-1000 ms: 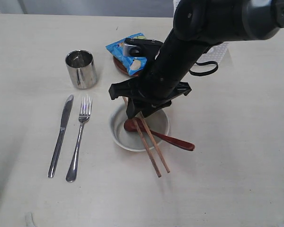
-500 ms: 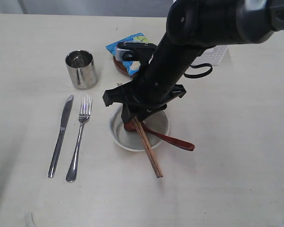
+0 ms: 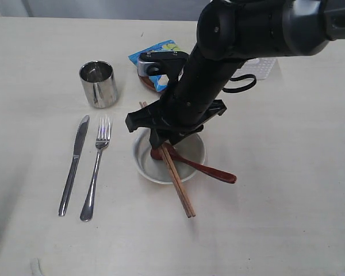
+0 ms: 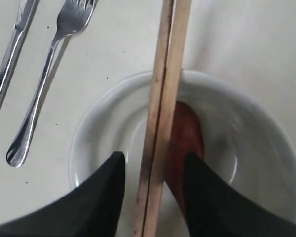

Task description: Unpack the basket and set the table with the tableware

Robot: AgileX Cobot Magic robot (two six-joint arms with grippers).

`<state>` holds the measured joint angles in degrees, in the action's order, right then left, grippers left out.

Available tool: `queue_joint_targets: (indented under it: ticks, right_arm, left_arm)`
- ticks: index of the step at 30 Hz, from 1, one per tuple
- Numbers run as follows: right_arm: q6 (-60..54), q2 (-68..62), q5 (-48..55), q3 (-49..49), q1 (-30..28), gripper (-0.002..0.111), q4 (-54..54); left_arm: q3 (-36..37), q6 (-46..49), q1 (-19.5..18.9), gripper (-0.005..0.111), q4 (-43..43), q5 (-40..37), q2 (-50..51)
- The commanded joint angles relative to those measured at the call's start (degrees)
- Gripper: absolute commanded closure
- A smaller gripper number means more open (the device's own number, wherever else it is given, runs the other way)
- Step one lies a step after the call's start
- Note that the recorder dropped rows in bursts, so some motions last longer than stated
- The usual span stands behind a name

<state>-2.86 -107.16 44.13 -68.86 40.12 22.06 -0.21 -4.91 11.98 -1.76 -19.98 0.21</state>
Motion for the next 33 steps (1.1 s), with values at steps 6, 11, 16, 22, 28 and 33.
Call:
queue_joint_targets:
  ticks: [6, 11, 16, 22, 28, 33]
  right_arm:
    - [0.3, 9.1, 1.6, -2.3, -0.1, 0.070, -4.6]
    - [1.6, 14.7, 4.4, -3.5, -0.1, 0.080, -16.5]
    - [4.6, 18.3, 5.4, -3.5, -0.5, 0.109, -28.9]
    - [5.0, 18.6, 2.5, -3.1, -10.0, 0.109, -31.0]
    - [4.4, 16.8, -5.6, -3.1, -19.2, 0.109, -28.9]
    - [3.4, 11.6, -10.8, -5.7, -20.7, 0.109, -26.4]
  left_arm:
    - [0.2, 0.2, 0.3, 0.107, 0.0, 0.1, -0.2]
    - [0.2, 0.2, 0.3, 0.107, 0.0, 0.1, -0.2]
    - [0.2, 0.2, 0.3, 0.107, 0.0, 0.1, -0.2]
    - [0.2, 0.2, 0.3, 0.107, 0.0, 0.1, -0.2]
    - [0.2, 0.2, 0.3, 0.107, 0.0, 0.1, -0.2]
    - [0.2, 0.2, 0.3, 0.107, 0.0, 0.1, -0.2]
